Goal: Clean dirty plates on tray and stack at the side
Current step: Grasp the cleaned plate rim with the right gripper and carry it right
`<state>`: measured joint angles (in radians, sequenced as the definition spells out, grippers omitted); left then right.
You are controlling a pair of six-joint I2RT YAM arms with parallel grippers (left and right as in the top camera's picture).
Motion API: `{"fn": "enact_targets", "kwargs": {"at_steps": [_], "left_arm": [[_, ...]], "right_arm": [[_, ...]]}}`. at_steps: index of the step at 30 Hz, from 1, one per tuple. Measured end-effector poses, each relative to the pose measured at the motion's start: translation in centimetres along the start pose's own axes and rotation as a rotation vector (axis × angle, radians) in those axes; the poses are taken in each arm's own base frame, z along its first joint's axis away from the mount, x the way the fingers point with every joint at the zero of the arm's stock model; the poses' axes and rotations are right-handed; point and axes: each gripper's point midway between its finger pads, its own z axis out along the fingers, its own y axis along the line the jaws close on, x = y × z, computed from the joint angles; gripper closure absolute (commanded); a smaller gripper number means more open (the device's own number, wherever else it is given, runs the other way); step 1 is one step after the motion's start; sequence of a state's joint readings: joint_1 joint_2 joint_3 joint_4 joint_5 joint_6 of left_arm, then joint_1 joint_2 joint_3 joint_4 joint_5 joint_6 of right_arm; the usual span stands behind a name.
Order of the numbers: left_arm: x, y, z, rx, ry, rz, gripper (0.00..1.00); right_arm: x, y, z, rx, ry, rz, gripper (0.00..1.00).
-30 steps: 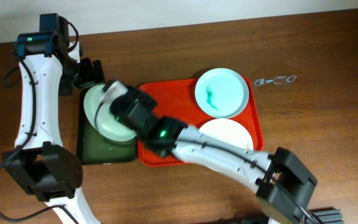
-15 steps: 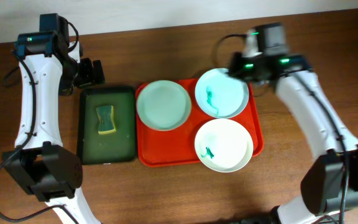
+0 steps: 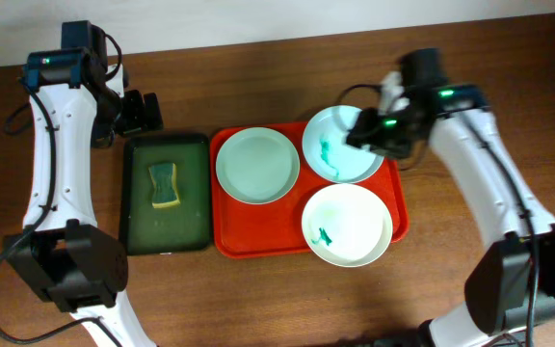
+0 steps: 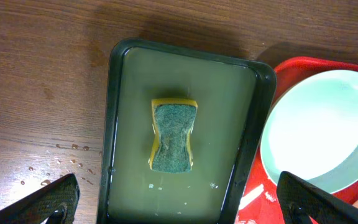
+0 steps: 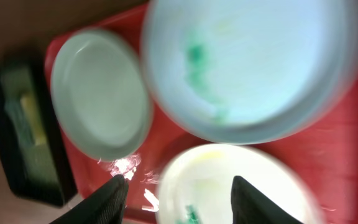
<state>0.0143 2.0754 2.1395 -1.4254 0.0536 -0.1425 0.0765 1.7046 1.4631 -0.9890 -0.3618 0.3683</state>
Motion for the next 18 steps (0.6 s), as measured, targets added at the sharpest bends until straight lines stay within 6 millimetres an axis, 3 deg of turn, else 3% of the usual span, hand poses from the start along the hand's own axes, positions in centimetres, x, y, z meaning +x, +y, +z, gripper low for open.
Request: {"fn": "enact_targets", "kwargs": {"at_steps": [1, 2, 4, 5, 8, 12, 18], "left_arm": [[0.0, 0.0, 0.0, 0.0, 0.0, 0.0, 0.01], [0.0, 0.0, 0.0, 0.0, 0.0, 0.0, 0.01], [0.0, 0.0, 0.0, 0.0, 0.0, 0.0, 0.01], [0.0, 0.0, 0.0, 0.0, 0.0, 0.0, 0.01], [0.0, 0.0, 0.0, 0.0, 0.0, 0.0, 0.01], [0.0, 0.0, 0.0, 0.0, 0.0, 0.0, 0.01], [0.0, 0.0, 0.0, 0.0, 0.0, 0.0, 0.01]], "right_arm": [[0.6, 1.5, 0.8, 0.03, -0.006, -0.018, 0.45], [2.1, 4.5, 2.4, 0.038, 0.005, -0.088, 0.48], [2.6, 7.0, 5.3, 0.076, -0.028, -0.123, 0.53], [3.7, 8.1, 7.8, 0.105, -0.015, -0.142, 0.54], [4.5, 7.8, 11.4, 0.181, -0.008, -0.127, 0.54], [4.0, 6.1, 12.8, 0.246, -0.018, -0.088, 0.56], [4.1, 4.8, 14.5, 0.294, -0.009, -0.073, 0.73]]}}
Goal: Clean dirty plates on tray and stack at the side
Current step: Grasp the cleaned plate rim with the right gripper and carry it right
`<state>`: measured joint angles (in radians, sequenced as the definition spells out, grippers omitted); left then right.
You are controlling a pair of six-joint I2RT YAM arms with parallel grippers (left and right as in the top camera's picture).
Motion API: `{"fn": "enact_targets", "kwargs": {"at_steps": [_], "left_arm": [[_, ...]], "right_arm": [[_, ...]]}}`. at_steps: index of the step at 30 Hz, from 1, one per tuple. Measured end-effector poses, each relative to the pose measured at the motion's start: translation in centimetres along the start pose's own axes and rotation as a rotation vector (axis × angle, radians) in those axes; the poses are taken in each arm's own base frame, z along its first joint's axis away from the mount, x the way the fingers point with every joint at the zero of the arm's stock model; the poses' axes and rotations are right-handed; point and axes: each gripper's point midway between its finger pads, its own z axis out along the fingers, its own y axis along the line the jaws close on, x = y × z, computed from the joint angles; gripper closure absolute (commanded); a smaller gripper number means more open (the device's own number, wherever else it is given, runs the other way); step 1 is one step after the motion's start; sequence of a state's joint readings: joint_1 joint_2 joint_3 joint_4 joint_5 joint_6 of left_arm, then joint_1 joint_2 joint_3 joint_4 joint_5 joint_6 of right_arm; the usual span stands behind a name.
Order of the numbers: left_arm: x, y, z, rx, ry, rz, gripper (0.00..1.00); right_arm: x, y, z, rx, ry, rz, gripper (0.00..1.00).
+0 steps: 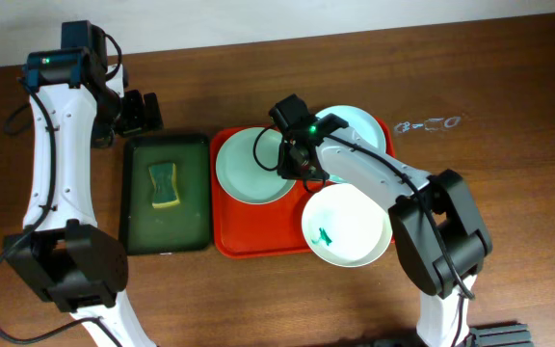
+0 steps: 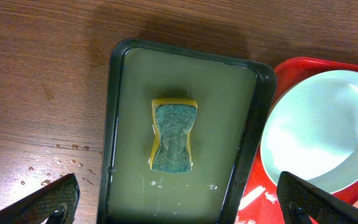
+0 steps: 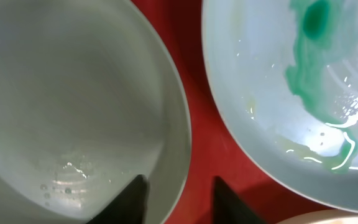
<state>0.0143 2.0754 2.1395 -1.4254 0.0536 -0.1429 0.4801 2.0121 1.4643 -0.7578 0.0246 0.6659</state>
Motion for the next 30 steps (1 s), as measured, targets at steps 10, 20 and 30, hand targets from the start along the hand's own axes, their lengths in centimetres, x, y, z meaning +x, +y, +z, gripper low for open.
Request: {"fn": "enact_targets", "kwargs": {"at_steps": [10, 20, 30], "left_arm": [[0.0, 0.0, 0.0, 0.0, 0.0, 0.0, 0.01], [0.0, 0.0, 0.0, 0.0, 0.0, 0.0, 0.01], [0.0, 0.0, 0.0, 0.0, 0.0, 0.0, 0.01]], "right_arm": [[-0.1, 0.0, 0.5, -0.003, -0.013, 0.023, 0.76], [0.2, -0.2, 1.7, -0.017, -0.028, 0.034, 0.88], [0.9, 0.3, 2.5, -0.068, -0.007, 0.042, 0.96]]}}
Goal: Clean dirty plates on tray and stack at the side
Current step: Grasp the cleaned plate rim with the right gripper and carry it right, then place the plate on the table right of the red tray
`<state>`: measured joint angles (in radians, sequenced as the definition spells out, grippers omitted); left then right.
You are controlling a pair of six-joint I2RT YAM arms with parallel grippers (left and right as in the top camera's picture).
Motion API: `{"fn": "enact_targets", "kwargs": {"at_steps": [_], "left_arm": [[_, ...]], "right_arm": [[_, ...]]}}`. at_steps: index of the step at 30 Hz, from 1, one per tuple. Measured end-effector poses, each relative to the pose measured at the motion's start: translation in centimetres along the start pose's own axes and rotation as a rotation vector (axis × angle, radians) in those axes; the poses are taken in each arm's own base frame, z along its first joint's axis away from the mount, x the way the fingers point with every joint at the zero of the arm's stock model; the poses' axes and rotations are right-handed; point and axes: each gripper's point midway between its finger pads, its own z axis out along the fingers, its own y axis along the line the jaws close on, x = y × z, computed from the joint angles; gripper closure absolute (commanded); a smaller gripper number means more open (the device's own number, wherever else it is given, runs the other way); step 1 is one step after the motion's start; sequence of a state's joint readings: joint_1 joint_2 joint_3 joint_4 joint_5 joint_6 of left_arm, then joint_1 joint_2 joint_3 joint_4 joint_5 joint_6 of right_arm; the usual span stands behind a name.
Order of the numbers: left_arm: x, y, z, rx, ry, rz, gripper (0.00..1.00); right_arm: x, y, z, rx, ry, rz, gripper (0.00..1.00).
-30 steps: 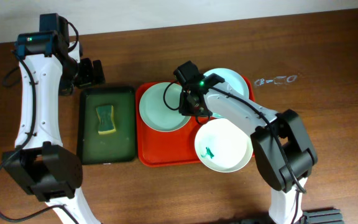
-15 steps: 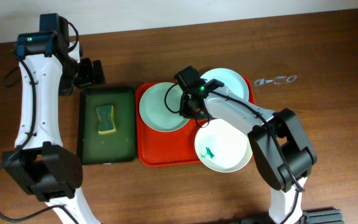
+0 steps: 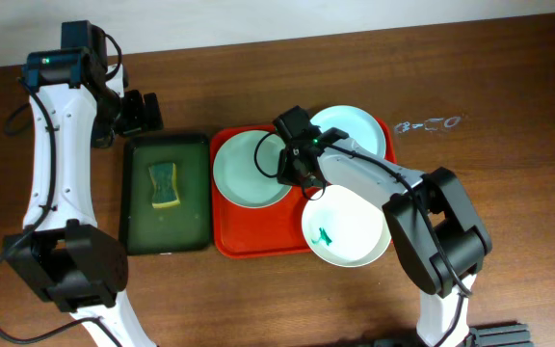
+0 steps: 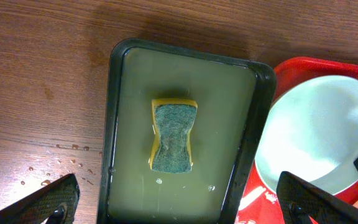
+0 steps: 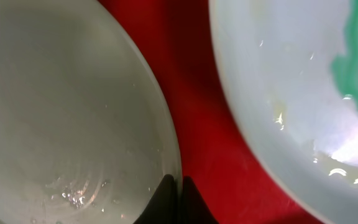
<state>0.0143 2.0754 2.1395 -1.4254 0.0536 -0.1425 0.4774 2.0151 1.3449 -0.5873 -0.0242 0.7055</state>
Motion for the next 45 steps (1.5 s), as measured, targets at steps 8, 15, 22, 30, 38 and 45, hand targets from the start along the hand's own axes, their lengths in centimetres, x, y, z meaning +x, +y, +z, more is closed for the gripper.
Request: {"fn": "enact_targets", "kwargs": {"at_steps": [8, 15, 22, 30, 38, 45], "left_arm": [[0.0, 0.0, 0.0, 0.0, 0.0, 0.0, 0.01], [0.0, 0.0, 0.0, 0.0, 0.0, 0.0, 0.01], [0.0, 0.0, 0.0, 0.0, 0.0, 0.0, 0.01], [0.0, 0.0, 0.0, 0.0, 0.0, 0.0, 0.01], [0.0, 0.0, 0.0, 0.0, 0.0, 0.0, 0.01], [0.0, 0.0, 0.0, 0.0, 0.0, 0.0, 0.0]], "right_arm": [[-2.0, 1.7, -10.6, -0.132, -0.117, 0.001, 0.96], [-8.2, -8.8, -16.9, -0.087, -0.252, 0.184, 0.96], [-9.5, -26.6, -19.4, 0.104, -0.276, 0.526, 0.96], [-6.3, -36.3, -18.2, 0.207, -0.175, 0.731, 0.96], [-4.2, -37.8, -12.5, 0.245, 0.008, 0.745, 0.96], [-4.1, -37.3, -10.8, 0.243, 0.051, 0.702, 0.5]]}}
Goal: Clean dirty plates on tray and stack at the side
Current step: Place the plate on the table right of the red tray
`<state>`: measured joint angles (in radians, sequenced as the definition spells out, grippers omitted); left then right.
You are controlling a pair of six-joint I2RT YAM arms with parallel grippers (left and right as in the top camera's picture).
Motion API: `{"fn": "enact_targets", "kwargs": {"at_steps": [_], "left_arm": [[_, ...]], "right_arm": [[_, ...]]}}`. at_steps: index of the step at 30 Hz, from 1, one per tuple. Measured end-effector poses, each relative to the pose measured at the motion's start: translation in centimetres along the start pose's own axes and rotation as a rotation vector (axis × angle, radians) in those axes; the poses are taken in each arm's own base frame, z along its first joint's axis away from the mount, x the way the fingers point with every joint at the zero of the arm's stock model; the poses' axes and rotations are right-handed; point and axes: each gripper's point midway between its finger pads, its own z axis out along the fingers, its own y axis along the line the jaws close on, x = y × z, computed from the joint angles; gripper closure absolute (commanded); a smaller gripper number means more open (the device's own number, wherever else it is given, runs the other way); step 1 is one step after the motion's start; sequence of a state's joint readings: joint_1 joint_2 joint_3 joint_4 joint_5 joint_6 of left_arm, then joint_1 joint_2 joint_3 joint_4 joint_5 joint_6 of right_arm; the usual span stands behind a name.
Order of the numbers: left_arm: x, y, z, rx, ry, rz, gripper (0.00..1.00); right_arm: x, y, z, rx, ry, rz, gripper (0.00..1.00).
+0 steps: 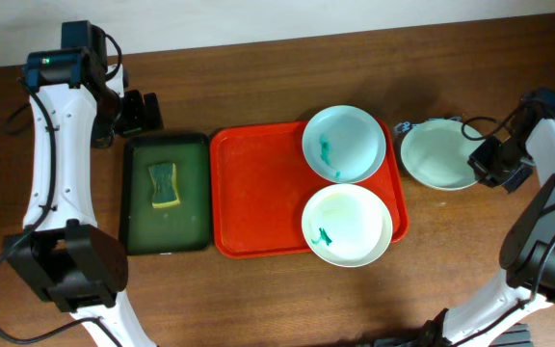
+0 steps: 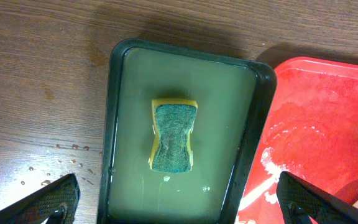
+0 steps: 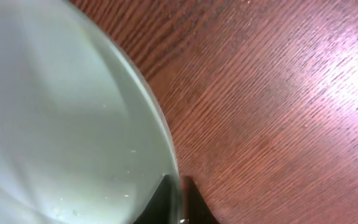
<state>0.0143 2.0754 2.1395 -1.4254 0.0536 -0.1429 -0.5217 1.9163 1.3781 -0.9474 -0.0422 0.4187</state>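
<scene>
A clean pale green plate (image 1: 436, 154) lies on the table right of the red tray (image 1: 258, 207). My right gripper (image 1: 483, 160) is shut on its right rim (image 3: 166, 149), one finger inside and one outside. Two dirty plates stay on the tray: a pale blue one with green smears (image 1: 344, 144) at the back right and a white one with a green spot (image 1: 347, 225) in front. My left gripper (image 2: 179, 202) hangs open above the black tray (image 2: 120, 124) of water holding a yellow-green sponge (image 2: 173, 135).
The left half of the red tray (image 2: 316, 124) is wet and bare. Water drops (image 2: 61, 163) lie on the wood left of the black tray. A small blue mark (image 1: 405, 126) shows on the table by the moved plate.
My right gripper, shut on the clean plate's rim on the tray's left half, now holds that plate on the table right of the tray. The left arm has not moved.
My right gripper was open over the tray's back right plate. Then it stood open at the right rim of the clean left plate, then shut on that rim. Now the plate is off the tray, at the right side.
</scene>
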Motion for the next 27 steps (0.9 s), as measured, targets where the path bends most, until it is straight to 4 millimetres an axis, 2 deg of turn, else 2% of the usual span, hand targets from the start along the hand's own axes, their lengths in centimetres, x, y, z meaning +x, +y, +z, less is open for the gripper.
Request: {"fn": "enact_targets", "kwargs": {"at_steps": [3, 5, 8, 10, 11, 12, 14, 18, 19, 23, 26, 27], "left_arm": [[0.0, 0.0, 0.0, 0.0, 0.0, 0.0, 0.01], [0.0, 0.0, 0.0, 0.0, 0.0, 0.0, 0.01], [0.0, 0.0, 0.0, 0.0, 0.0, 0.0, 0.0], [0.0, 0.0, 0.0, 0.0, 0.0, 0.0, 0.01], [0.0, 0.0, 0.0, 0.0, 0.0, 0.0, 0.01], [0.0, 0.0, 0.0, 0.0, 0.0, 0.0, 0.01], [0.0, 0.0, 0.0, 0.0, 0.0, 0.0, 0.01], [0.0, 0.0, 0.0, 0.0, 0.0, 0.0, 0.01], [0.0, 0.0, 0.0, 0.0, -0.001, 0.0, 0.01], [-1.7, -0.3, -0.1, 0.01, -0.071, 0.004, 0.01], [-1.8, -0.3, -0.1, 0.01, -0.071, 0.004, 0.01], [-1.8, -0.3, -0.1, 0.01, -0.071, 0.004, 0.01]], "right_arm": [[0.6, 0.0, 0.0, 0.005, 0.023, -0.034, 0.4], [1.8, 0.0, -0.2, -0.002, 0.074, -0.073, 0.35], [2.2, 1.7, -2.4, -0.03, 0.084, -0.167, 0.29], [3.4, 4.2, -5.5, -0.069, 0.061, -0.257, 0.3], [4.3, 5.7, -6.9, -0.105, 0.049, -0.307, 0.29], [6.2, 7.9, -8.6, -0.165, 0.044, -0.381, 0.29], [8.8, 10.4, -9.4, -0.219, 0.075, -0.463, 0.29], [16.5, 16.5, -9.7, -0.291, 0.141, -0.714, 0.24], [18.0, 17.5, -9.8, -0.301, 0.144, -0.765, 0.23], [23.0, 19.6, -10.0, -0.318, 0.177, -0.912, 0.13], [23.9, 19.9, -10.1, -0.322, 0.182, -0.937, 0.01], [23.9, 19.9, -10.1, -0.322, 0.181, -0.935, 0.02]]}}
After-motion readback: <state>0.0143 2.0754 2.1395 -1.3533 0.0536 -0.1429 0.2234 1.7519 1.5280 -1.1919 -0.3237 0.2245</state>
